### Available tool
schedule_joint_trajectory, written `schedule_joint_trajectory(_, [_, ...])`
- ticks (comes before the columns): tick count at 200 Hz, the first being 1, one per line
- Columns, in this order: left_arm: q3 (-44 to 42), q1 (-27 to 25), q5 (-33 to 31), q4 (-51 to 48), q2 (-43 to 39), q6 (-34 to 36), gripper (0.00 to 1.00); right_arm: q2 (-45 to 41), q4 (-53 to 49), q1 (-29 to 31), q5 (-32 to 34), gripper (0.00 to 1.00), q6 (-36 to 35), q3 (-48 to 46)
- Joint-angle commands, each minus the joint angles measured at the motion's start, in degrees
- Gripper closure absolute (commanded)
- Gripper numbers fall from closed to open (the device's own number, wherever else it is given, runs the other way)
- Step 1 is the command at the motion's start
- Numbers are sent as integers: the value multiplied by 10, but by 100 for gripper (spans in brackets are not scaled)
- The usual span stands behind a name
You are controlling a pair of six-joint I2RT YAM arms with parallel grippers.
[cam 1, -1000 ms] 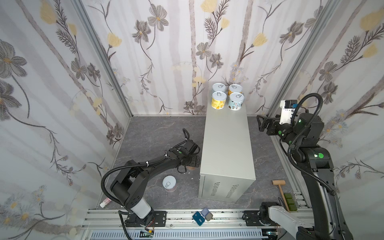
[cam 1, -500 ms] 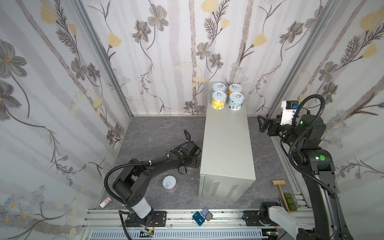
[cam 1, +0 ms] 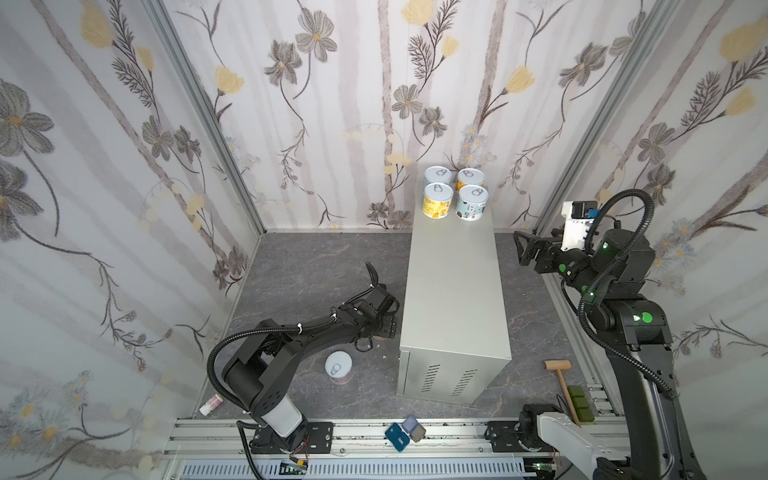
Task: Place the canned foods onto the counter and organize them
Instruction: 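Close the left gripper around the white-lidded orange-labelled can, then lift the orange-labelled can with the left gripper up onto the cabinet top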
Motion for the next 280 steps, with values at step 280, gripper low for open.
schedule_joint_trajectory(280, [528,61,164,-458,-207,218,49,-35,-9,84,-72,0,-61,-6])
